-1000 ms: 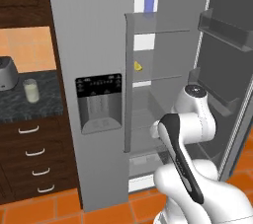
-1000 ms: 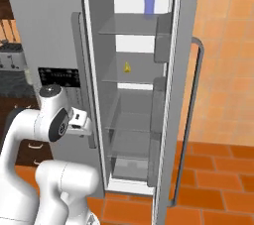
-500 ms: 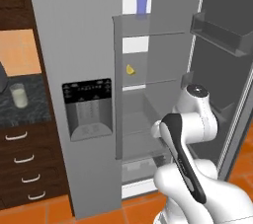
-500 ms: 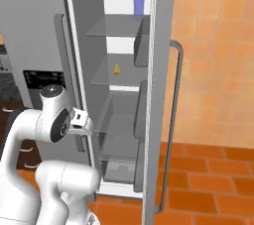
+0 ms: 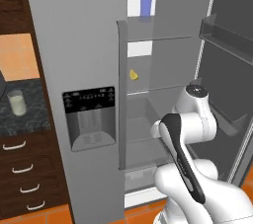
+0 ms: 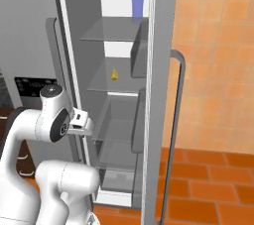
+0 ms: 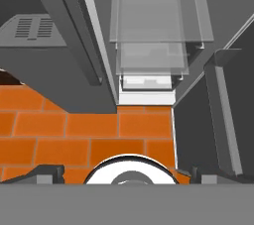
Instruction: Grab a lemon wedge from the fridge and one ice cube from the ice bowl, and put them in the glass of lemonade.
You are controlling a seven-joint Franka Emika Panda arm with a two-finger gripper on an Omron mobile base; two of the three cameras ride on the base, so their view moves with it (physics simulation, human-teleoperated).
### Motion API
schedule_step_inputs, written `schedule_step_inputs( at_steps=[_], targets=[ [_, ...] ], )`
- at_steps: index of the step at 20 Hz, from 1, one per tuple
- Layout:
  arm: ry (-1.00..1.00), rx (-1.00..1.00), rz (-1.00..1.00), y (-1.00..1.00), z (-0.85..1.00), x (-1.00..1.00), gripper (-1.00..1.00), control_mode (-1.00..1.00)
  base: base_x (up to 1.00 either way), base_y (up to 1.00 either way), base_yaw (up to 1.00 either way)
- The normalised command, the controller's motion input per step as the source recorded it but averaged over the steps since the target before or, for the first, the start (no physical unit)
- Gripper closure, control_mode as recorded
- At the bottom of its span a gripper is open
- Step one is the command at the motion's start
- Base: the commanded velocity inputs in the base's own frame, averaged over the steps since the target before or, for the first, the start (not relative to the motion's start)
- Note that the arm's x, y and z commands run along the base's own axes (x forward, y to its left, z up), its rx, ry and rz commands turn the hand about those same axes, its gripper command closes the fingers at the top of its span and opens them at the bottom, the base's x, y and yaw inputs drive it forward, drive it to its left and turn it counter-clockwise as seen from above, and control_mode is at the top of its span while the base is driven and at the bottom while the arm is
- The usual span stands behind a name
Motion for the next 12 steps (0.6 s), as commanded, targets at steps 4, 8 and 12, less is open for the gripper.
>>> schedule_step_inputs(
  at_steps=[4, 8, 12],
  targets=[
    [0.00, 0.00, 0.00, 0.00, 0.00, 0.00, -1.00, 1.00, 0.27, -0.18, 0.00],
    [0.00, 0.00, 0.00, 0.00, 0.00, 0.00, -1.00, 1.00, 0.36, -0.16, 0.00],
    [0.00, 0.00, 0.00, 0.00, 0.00, 0.00, -1.00, 1.00, 0.32, -0.15, 0.00]
  ],
)
